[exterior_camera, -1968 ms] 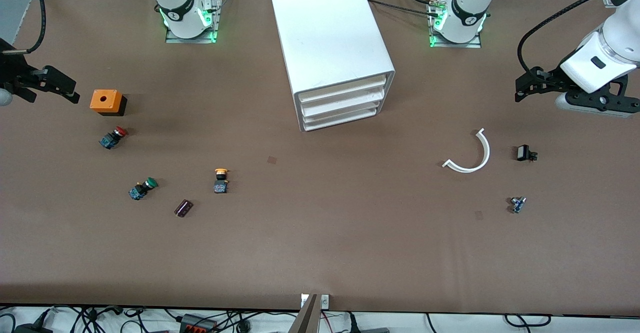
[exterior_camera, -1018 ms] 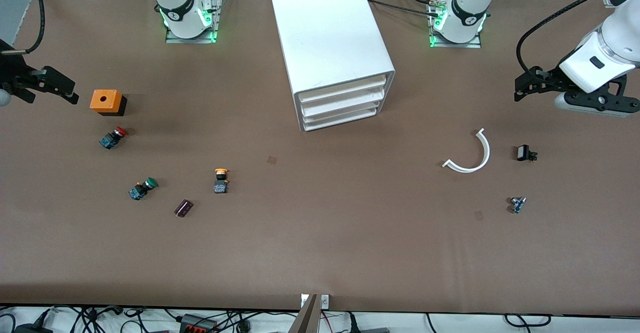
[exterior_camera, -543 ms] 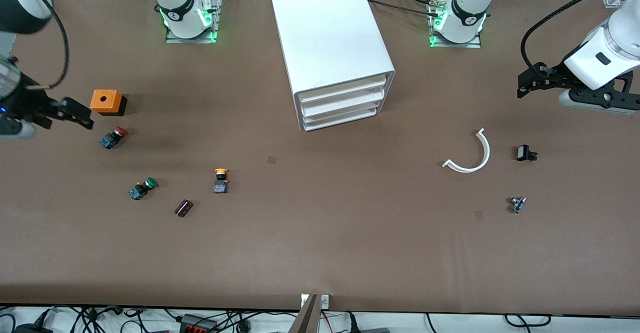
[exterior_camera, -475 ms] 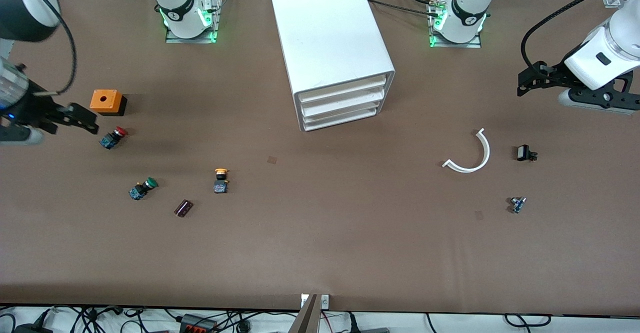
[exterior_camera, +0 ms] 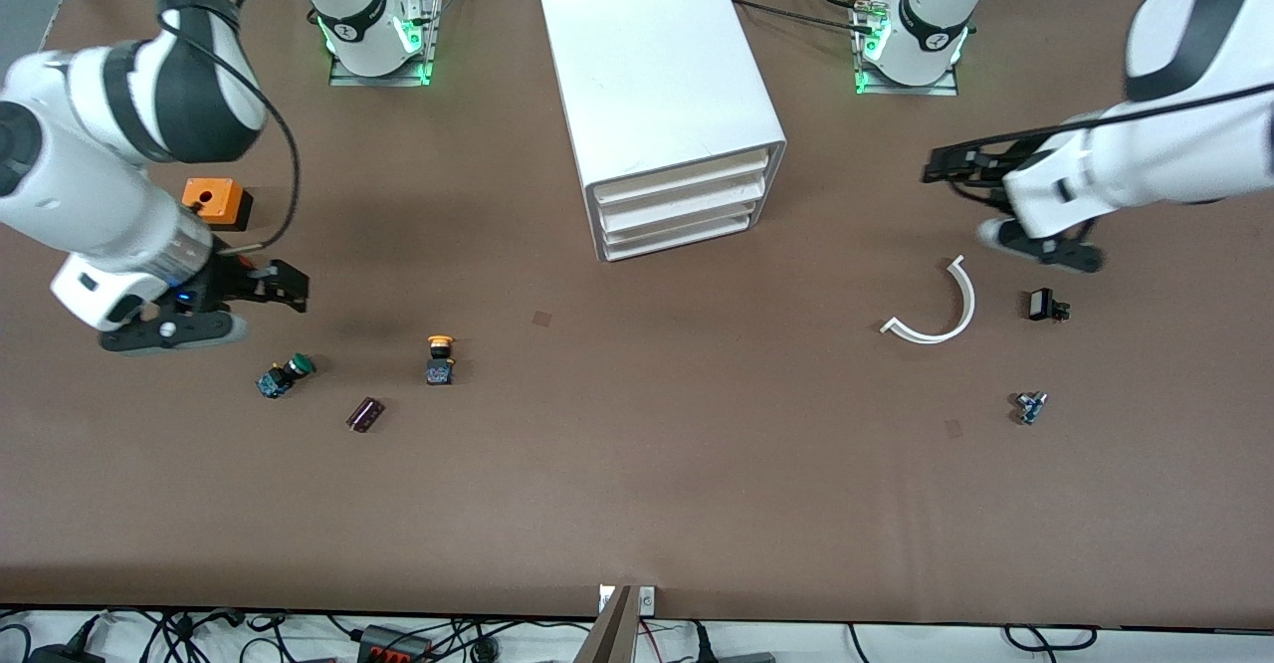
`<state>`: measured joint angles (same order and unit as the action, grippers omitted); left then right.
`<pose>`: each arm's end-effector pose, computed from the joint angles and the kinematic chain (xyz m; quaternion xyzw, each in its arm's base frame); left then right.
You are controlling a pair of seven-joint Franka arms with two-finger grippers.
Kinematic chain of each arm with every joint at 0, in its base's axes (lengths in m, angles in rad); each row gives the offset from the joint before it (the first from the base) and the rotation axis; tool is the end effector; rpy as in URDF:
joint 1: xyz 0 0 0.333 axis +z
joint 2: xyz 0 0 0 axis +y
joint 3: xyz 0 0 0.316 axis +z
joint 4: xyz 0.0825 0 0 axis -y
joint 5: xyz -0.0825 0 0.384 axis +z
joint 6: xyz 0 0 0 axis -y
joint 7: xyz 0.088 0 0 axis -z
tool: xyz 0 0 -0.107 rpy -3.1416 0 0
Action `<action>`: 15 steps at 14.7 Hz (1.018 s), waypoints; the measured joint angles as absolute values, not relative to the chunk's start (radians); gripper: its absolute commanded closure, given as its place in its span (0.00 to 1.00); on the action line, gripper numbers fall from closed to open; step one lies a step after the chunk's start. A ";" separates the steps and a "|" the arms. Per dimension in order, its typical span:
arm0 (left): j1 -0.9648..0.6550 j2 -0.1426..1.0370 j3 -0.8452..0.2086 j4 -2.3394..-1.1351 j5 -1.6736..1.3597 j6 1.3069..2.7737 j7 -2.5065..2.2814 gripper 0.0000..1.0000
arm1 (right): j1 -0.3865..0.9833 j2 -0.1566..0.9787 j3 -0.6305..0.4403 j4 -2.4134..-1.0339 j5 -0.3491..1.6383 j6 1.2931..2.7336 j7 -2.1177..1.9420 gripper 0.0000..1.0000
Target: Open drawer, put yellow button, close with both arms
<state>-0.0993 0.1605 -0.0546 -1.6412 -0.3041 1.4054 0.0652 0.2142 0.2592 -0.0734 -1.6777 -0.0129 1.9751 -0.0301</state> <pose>0.5538 -0.1204 0.4973 0.9632 -0.1015 -0.2011 0.1469 0.6340 0.0929 0.4537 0.9957 0.0891 0.0202 0.0143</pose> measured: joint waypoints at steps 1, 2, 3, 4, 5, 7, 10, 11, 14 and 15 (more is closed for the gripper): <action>-0.109 0.184 -0.055 -1.641 -0.358 1.397 0.068 0.00 | 0.227 0.271 -0.073 -1.677 -0.013 1.980 -0.030 0.00; -0.114 0.208 -0.055 -1.641 -0.418 1.391 0.075 0.00 | 0.238 0.285 -0.073 -1.677 -0.013 1.980 -0.030 0.00; -0.117 0.234 -0.055 -1.641 -0.472 1.389 0.086 0.00 | 0.247 0.304 -0.073 -1.676 -0.008 1.981 -0.030 0.00; -0.119 0.260 -0.055 -1.641 -0.519 1.389 0.100 0.00 | 0.257 0.329 -0.073 -1.673 0.004 1.984 -0.030 0.00; -0.124 0.282 -0.056 -1.641 -0.562 1.389 0.115 0.00 | 0.269 0.361 -0.072 -1.662 0.019 1.988 -0.030 0.00; -0.145 0.312 -0.056 -1.645 -0.642 1.411 0.178 0.00 | 0.289 0.436 -0.072 -1.624 0.034 1.993 -0.029 0.00; -0.176 0.340 -0.058 -1.716 -0.801 1.526 0.398 0.00 | 0.305 0.535 -0.072 -1.552 0.036 1.999 -0.029 0.00; -0.180 0.348 -0.058 -1.753 -0.855 1.563 0.480 0.00 | 0.309 0.554 -0.072 -1.537 0.037 1.999 -0.029 0.00; -0.192 0.370 -0.060 -1.861 -0.993 1.624 0.653 0.00 | 0.315 0.594 -0.072 -1.526 0.093 2.030 -0.028 0.00; -0.197 0.377 -0.061 -1.887 -1.035 1.627 0.676 0.00 | 0.315 0.610 -0.072 -1.525 0.120 2.040 -0.028 0.00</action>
<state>-0.1972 0.3770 -0.0605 -1.8871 -1.0350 1.6269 0.6759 0.3155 0.6098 -0.0724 -1.5252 0.1203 2.0403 -0.0280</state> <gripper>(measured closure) 0.000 0.000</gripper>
